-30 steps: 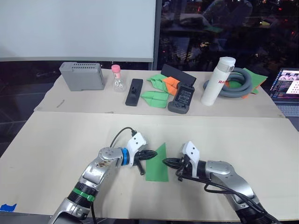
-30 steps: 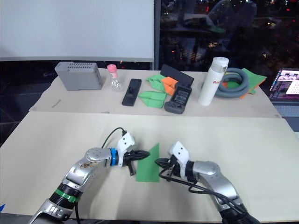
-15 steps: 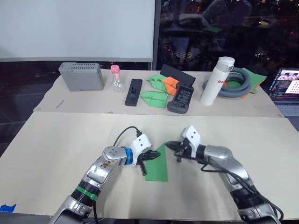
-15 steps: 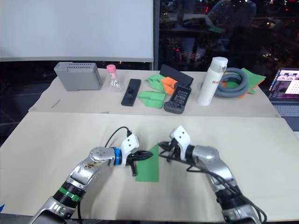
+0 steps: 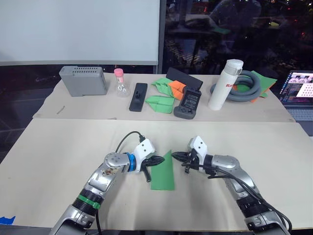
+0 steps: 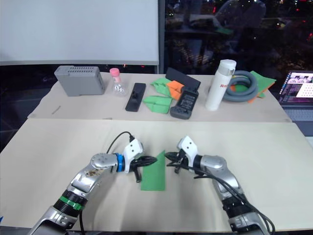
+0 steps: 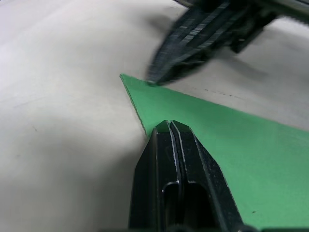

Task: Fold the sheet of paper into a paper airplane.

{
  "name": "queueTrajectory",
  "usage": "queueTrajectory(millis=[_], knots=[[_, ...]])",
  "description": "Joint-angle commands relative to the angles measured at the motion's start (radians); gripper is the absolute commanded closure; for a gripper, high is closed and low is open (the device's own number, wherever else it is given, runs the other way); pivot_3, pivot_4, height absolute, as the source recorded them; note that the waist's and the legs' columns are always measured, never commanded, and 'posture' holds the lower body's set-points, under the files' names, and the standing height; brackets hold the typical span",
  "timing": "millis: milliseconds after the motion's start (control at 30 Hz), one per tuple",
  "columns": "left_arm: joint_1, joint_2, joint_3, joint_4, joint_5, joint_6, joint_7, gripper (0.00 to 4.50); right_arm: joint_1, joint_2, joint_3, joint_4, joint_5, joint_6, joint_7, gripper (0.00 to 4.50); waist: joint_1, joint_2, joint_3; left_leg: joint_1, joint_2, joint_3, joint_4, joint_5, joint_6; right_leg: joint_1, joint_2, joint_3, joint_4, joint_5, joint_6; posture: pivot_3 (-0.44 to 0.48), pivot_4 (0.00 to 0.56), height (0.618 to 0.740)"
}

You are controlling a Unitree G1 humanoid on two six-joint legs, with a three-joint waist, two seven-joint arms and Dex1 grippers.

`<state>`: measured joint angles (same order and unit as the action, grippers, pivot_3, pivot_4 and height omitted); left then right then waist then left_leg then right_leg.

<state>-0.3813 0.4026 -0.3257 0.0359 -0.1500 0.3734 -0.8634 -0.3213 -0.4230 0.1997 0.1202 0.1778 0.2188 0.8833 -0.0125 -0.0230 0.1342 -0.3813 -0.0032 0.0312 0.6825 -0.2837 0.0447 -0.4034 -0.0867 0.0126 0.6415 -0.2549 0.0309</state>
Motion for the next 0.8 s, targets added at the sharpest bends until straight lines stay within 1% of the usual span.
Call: queueTrajectory(millis=[33,333,567,800], knots=[[0.012,0.004,-0.032,0.009,0.023,0.015,-0.016,4.50,0.042,-0.029,0.049,-0.044,-0.032,0.005,0.035,4.47,0.000,0.000,0.000,0.000,0.000,0.000,0.000,0.000,0.000,0.000,0.000,0.000,0.000,0.000,0.000,0.000,0.150,0.740],[0.002,-0.005,-0.040,0.044,0.037,0.011,-0.015,4.50,0.069,-0.099,0.130,-0.179,-0.107,0.009,0.062,4.47,0.001,0.000,0.000,0.001,0.000,0.000,0.000,0.000,0.000,0.001,0.000,0.000,0.000,0.000,0.000,0.000,0.150,0.740],[0.003,-0.006,-0.044,0.048,0.037,0.012,-0.023,4.50,0.119,-0.139,0.146,-0.266,-0.095,0.025,0.095,4.47,0.001,0.000,0.000,0.002,0.000,0.000,0.000,0.000,0.000,0.001,0.000,0.000,0.000,0.000,0.000,0.000,0.150,0.740],[0.001,-0.009,-0.052,0.056,0.036,0.012,-0.032,4.50,0.182,-0.197,0.191,-0.373,-0.120,0.027,0.124,4.47,0.004,-0.001,0.000,0.002,0.000,0.000,0.000,0.000,0.000,0.002,0.001,0.000,-0.001,0.000,0.000,0.000,0.150,0.740]])
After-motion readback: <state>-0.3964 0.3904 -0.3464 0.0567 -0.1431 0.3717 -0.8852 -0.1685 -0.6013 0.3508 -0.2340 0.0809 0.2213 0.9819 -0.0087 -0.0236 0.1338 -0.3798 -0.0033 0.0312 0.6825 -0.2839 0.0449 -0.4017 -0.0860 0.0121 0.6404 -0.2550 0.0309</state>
